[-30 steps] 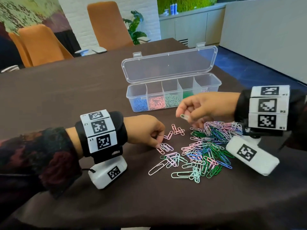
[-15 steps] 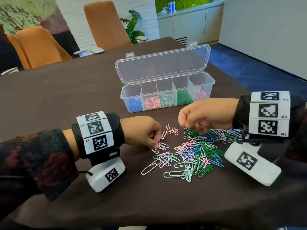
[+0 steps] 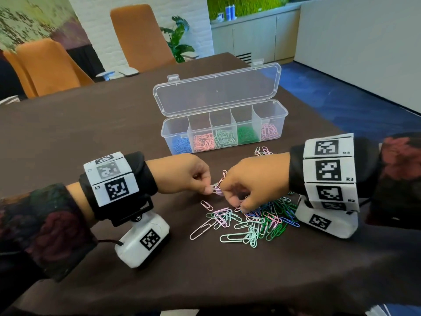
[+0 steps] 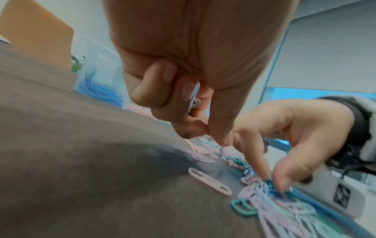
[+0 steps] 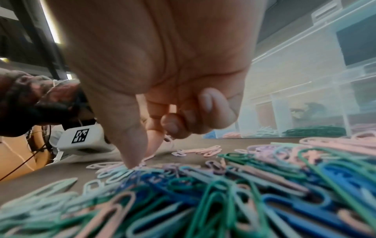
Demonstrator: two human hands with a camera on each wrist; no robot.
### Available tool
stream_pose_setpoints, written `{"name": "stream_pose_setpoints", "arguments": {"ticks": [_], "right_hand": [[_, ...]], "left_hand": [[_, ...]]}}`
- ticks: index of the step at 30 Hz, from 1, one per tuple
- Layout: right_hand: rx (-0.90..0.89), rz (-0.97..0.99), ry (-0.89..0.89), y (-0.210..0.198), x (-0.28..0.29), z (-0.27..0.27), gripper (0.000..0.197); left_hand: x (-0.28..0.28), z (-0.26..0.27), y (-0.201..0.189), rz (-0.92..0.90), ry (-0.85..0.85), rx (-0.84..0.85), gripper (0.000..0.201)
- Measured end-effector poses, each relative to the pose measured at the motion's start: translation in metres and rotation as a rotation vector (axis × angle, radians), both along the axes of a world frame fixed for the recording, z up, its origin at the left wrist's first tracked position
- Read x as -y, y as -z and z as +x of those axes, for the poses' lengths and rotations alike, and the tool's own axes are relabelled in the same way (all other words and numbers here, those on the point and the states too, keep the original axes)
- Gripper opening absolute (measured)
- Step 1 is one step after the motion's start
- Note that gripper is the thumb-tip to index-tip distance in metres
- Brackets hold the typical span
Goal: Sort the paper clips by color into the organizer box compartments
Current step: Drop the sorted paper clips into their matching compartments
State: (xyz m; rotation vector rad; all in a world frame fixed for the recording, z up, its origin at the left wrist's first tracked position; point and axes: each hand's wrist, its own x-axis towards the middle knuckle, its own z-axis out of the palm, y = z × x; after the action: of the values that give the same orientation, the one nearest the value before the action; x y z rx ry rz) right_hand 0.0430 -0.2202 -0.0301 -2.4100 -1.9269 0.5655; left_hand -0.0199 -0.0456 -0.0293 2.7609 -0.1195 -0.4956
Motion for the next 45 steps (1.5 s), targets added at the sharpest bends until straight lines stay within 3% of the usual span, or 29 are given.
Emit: {"name": "stream_pose_setpoints", "arguments": {"ticks": [6,11,15,18,21,23,24,27,29,30,32,35,38,41,45], "right_hand": [[0.069,-0.020,0.025,0.007,-0.007,-0.009,0.027],[0.085,-0.071,0.064,0.011,-0.014,-0.015,0.016],[0.021,-0.085,0.118,0.010,-0.013,-0.013,0.026],[-0.190,0.010,0.255,0.005,-0.004,0.000,0.026],[-0.743,0.281,0.487,0.001,0.008,0.017,0.023],[-1.113,0.458,0.621,0.000,0.018,0.026,0.018],[-1.255,0.508,0.655,0.000,0.022,0.030,0.017],[-1.552,0.531,0.680,0.006,0.031,0.038,0.029],[-1.627,0.468,0.640,0.012,0.035,0.037,0.033],[-1.600,0.430,0.626,0.014,0.036,0.035,0.030],[-1.382,0.331,0.636,0.015,0.037,0.027,0.010],[-0.754,0.122,0.541,0.013,0.037,0.011,0.002],[-0.238,0.013,0.337,0.009,0.031,-0.002,0.016],[0.002,-0.038,0.216,0.007,0.021,-0.011,0.024],[0.098,-0.088,0.135,0.010,0.013,-0.012,0.027]], "left_hand": [[-0.012,-0.012,-0.003,-0.225,-0.133,0.035,0.020],[-0.014,-0.024,0.011,-0.647,-0.289,0.018,0.023],[-0.013,-0.030,0.018,-0.988,-0.320,-0.093,0.033],[-0.012,-0.033,0.019,-1.217,-0.370,-0.220,0.034],[-0.008,-0.035,0.019,-1.345,-0.322,-0.323,0.020],[-0.002,-0.035,0.016,-1.277,-0.267,-0.345,0.008],[0.002,-0.034,0.014,-1.159,-0.231,-0.318,0.003],[0.017,-0.027,0.007,-0.513,0.069,-0.123,0.007],[0.028,-0.019,0.005,-0.113,0.288,-0.042,0.019],[0.034,-0.016,0.005,0.009,0.342,-0.031,0.022],[0.041,-0.011,0.004,0.115,0.384,-0.046,0.021],[0.045,-0.006,0.004,0.151,0.394,-0.080,0.011],[0.043,-0.004,0.003,0.123,0.347,-0.060,0.011],[0.037,-0.005,0.003,0.040,0.265,-0.015,0.024],[0.027,-0.012,0.000,-0.047,0.180,0.004,0.022]]}}
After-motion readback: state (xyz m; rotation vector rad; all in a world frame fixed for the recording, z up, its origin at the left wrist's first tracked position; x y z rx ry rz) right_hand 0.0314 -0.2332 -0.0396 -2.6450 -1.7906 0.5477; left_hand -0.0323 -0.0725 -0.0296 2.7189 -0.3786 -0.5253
